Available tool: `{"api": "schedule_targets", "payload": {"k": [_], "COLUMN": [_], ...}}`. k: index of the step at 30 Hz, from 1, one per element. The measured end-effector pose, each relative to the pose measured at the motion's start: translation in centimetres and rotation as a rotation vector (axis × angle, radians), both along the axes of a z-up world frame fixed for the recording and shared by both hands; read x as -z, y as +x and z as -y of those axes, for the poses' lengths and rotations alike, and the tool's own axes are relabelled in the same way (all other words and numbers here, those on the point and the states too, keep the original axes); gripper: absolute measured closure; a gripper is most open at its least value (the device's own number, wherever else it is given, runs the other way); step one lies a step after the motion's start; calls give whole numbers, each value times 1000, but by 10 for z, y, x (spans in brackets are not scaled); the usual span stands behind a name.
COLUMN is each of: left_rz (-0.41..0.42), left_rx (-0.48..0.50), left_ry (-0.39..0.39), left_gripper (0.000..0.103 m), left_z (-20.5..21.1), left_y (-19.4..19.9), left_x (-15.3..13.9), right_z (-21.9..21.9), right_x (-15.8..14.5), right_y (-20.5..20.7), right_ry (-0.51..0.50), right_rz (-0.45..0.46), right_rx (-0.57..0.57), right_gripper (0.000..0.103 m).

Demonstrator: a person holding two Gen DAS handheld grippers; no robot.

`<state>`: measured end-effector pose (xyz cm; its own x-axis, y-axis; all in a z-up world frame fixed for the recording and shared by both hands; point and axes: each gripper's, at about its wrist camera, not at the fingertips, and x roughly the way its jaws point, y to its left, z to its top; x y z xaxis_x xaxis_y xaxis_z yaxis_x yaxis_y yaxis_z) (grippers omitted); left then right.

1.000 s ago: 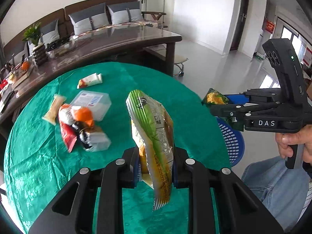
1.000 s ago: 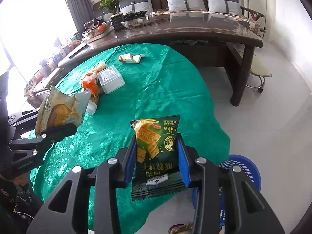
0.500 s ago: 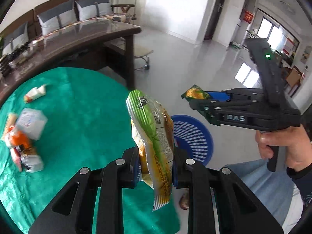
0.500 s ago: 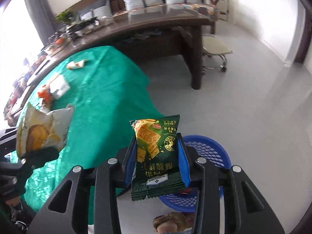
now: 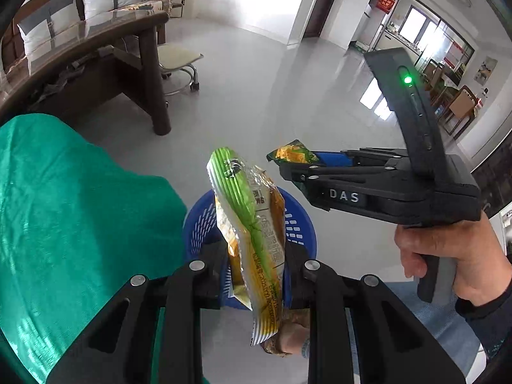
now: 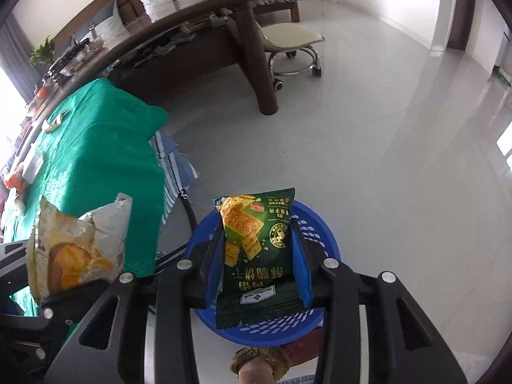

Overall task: Collect trash
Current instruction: 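Carry wrapper and cracker packet to the blue wastebasket and open both tools, then return both tools to the table and reach toward the red sausage wrapper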

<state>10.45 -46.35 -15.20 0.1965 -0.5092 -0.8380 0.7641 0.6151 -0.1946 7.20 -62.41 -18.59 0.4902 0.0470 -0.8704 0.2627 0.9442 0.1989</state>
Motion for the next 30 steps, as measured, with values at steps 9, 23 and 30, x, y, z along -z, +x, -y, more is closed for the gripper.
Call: {"api": "schedule_targets", "payload": {"k": [9,23,30], "left_rz": [-53,146,112], "left_rx": [5,-129,-128], "left_ry": [36,-111,-116], "left_gripper": [78,5,5], "left_z": [31,2,-58], "left_y": [24,23,-6], "left_x": [55,18,-17], "right_z": [26,33,0], "right_x": [27,-7,-42], "right_y": [0,-15,-23], "right_ry": [91,58,-62], "right_rz": [-42,88,228], "right_rx": [50,148,141], "right_gripper": [64,19,12]}}
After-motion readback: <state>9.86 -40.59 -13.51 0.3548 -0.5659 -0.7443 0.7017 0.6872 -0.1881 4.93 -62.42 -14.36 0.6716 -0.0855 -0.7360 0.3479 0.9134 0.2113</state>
